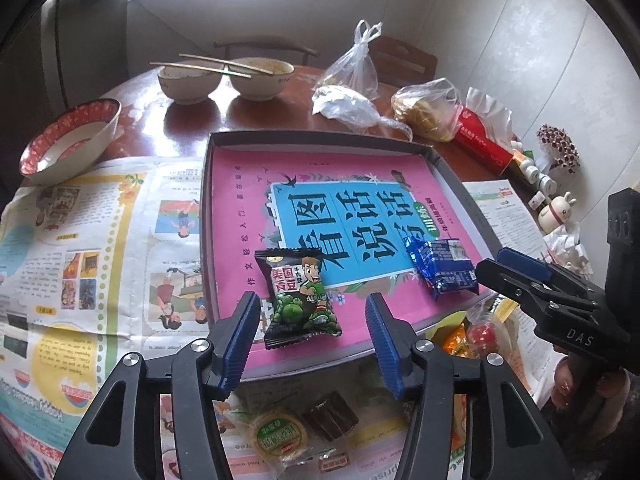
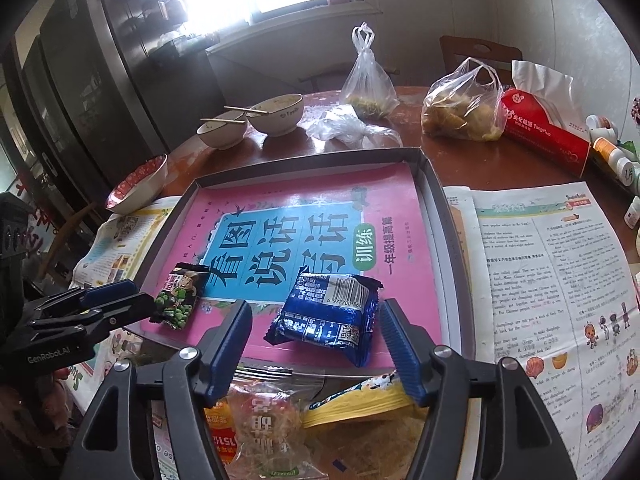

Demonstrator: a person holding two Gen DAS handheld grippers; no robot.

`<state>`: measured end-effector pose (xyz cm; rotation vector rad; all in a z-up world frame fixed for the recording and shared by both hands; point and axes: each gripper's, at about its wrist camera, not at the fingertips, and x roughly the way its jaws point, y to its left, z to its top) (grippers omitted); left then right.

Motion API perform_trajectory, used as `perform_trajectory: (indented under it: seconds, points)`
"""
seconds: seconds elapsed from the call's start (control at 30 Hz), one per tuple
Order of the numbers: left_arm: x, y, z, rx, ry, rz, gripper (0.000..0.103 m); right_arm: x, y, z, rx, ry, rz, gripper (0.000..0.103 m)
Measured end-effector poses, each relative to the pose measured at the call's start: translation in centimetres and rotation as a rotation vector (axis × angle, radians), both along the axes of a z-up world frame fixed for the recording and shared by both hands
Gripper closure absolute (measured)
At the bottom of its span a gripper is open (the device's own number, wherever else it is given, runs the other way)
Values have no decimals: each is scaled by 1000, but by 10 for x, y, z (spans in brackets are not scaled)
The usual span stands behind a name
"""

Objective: Organize snacks
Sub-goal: 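Carry both bags into the pink tray and open both grippers to release them, then move both grippers back toward the remaining snacks on the newspaper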

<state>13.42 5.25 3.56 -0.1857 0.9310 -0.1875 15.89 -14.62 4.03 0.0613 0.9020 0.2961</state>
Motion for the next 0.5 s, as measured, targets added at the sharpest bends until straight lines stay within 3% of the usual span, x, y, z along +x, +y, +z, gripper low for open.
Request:
perform_trajectory:
  seconds: [0.5]
  points:
    - [-18, 16, 5, -13, -18, 44, 45, -18, 1, 10, -7, -42, 12, 32]
